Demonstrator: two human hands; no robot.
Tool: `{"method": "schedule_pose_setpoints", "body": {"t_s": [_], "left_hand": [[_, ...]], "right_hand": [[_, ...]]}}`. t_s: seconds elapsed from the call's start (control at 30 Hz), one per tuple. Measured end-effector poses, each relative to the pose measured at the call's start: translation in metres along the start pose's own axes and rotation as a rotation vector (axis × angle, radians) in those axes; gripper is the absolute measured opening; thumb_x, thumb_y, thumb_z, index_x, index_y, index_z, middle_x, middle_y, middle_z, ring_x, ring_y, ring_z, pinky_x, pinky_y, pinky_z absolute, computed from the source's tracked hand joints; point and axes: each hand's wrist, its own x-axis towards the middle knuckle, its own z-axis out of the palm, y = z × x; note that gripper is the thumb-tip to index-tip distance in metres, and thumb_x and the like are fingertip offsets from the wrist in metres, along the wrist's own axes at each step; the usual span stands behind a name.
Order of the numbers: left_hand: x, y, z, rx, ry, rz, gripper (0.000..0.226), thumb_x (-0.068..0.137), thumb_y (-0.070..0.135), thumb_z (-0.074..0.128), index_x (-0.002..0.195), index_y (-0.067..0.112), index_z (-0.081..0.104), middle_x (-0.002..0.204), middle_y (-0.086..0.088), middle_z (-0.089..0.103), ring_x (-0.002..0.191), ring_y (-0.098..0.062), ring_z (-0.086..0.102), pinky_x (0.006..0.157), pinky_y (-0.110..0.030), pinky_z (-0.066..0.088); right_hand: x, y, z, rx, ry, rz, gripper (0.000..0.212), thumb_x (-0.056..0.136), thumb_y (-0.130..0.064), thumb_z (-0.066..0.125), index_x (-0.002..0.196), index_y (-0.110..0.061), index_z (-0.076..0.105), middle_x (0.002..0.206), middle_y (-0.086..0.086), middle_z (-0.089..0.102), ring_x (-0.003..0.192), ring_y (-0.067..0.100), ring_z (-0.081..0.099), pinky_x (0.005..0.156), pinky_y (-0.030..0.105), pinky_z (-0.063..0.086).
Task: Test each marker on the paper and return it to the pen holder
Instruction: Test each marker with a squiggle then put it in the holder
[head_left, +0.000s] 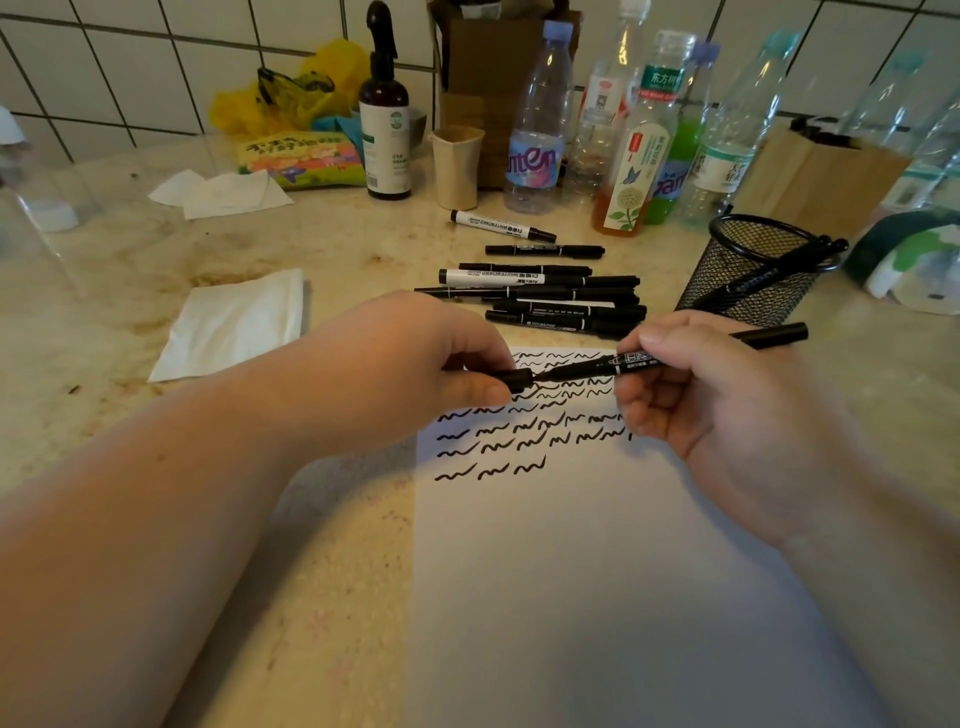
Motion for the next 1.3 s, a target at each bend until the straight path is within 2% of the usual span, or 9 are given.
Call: {"method": "schedule_pose_setpoints", "body": {"t_s": [0.2, 0.33, 0.43, 0.73, 0.87, 1.0, 1.13, 1.2, 1.3], "left_hand": [[0.0, 0.002, 0.0, -0.025, 0.009, 0.029, 0.021, 0.086, 0.045, 0.065, 0.106, 0.043, 0.068, 0.084, 0.026, 0.063, 0.08, 0.008, 0.057, 0.065, -0.009, 0.04], [-0.001, 0.004, 0.002, -0.048, 0.017, 0.066, 0.022, 0.086, 0.048, 0.062, 0.106, 0.043, 0.069, 0.08, 0.025, 0.063, 0.08, 0.009, 0.057, 0.064, -0.012, 0.042], [-0.002, 0.008, 0.003, -0.055, 0.012, 0.078, 0.017, 0.089, 0.045, 0.06, 0.103, 0.041, 0.069, 0.084, 0.019, 0.067, 0.081, -0.001, 0.06, 0.072, -0.025, 0.051], [-0.003, 0.011, 0.004, -0.073, -0.001, 0.06, 0.011, 0.092, 0.04, 0.058, 0.094, 0.037, 0.069, 0.077, 0.018, 0.066, 0.072, -0.004, 0.06, 0.061, -0.019, 0.047], [-0.002, 0.012, 0.003, -0.134, -0.023, 0.057, 0.01, 0.091, 0.036, 0.061, 0.093, 0.033, 0.071, 0.078, 0.014, 0.069, 0.071, -0.007, 0.062, 0.067, -0.029, 0.053], [0.001, 0.013, 0.003, -0.165, -0.039, 0.038, 0.004, 0.089, 0.04, 0.064, 0.087, 0.04, 0.068, 0.081, 0.024, 0.069, 0.073, 0.001, 0.061, 0.065, -0.023, 0.05], [0.003, 0.007, 0.004, -0.082, 0.0, 0.003, 0.016, 0.082, 0.051, 0.066, 0.09, 0.038, 0.068, 0.081, 0.016, 0.067, 0.074, 0.001, 0.06, 0.062, -0.016, 0.045], [0.002, 0.005, 0.005, -0.025, 0.0, -0.014, 0.016, 0.083, 0.052, 0.065, 0.089, 0.038, 0.068, 0.08, 0.017, 0.067, 0.073, 0.001, 0.06, 0.063, -0.015, 0.045], [0.001, 0.001, 0.008, 0.02, 0.0, 0.008, 0.019, 0.085, 0.055, 0.061, 0.092, 0.039, 0.068, 0.079, 0.018, 0.065, 0.07, 0.001, 0.058, 0.059, -0.015, 0.04]], "right_hand": [[-0.002, -0.001, 0.002, -0.052, -0.046, -0.035, 0.007, 0.073, -0.022, 0.069, 0.069, -0.018, 0.073, 0.064, 0.01, 0.071, 0.056, 0.018, 0.064, 0.059, 0.03, 0.052], [-0.004, 0.001, 0.002, -0.115, -0.07, -0.055, 0.019, 0.065, -0.03, 0.073, 0.077, -0.015, 0.076, 0.072, 0.012, 0.075, 0.061, 0.019, 0.068, 0.061, 0.029, 0.056], [-0.003, 0.003, 0.003, -0.126, -0.077, -0.057, 0.024, 0.061, -0.032, 0.076, 0.077, -0.016, 0.079, 0.073, 0.013, 0.075, 0.063, 0.02, 0.069, 0.06, 0.027, 0.057], [-0.002, 0.007, 0.004, -0.148, -0.088, -0.117, 0.014, 0.064, -0.03, 0.076, 0.074, -0.022, 0.081, 0.071, 0.012, 0.076, 0.064, 0.021, 0.071, 0.063, 0.029, 0.055], [-0.003, 0.007, 0.003, -0.192, -0.095, -0.173, 0.014, 0.067, -0.031, 0.079, 0.078, -0.021, 0.08, 0.073, 0.012, 0.076, 0.066, 0.022, 0.072, 0.064, 0.027, 0.056], [-0.003, 0.006, 0.005, -0.325, -0.066, -0.231, 0.017, 0.072, -0.035, 0.07, 0.084, -0.024, 0.075, 0.073, 0.005, 0.076, 0.067, 0.015, 0.07, 0.064, 0.025, 0.055], [-0.003, -0.007, 0.0, -0.405, 0.04, -0.301, 0.022, 0.079, -0.046, 0.059, 0.088, -0.031, 0.074, 0.077, -0.005, 0.071, 0.071, 0.012, 0.064, 0.068, 0.03, 0.053], [0.0, -0.024, -0.012, -0.434, 0.13, -0.376, 0.013, 0.09, -0.035, 0.06, 0.09, -0.033, 0.072, 0.082, -0.002, 0.072, 0.072, 0.013, 0.064, 0.068, 0.031, 0.054], [0.012, -0.055, -0.034, -0.498, 0.321, -0.483, 0.018, 0.097, -0.016, 0.061, 0.097, -0.033, 0.065, 0.09, -0.002, 0.076, 0.075, 0.014, 0.071, 0.069, 0.028, 0.058]]}}
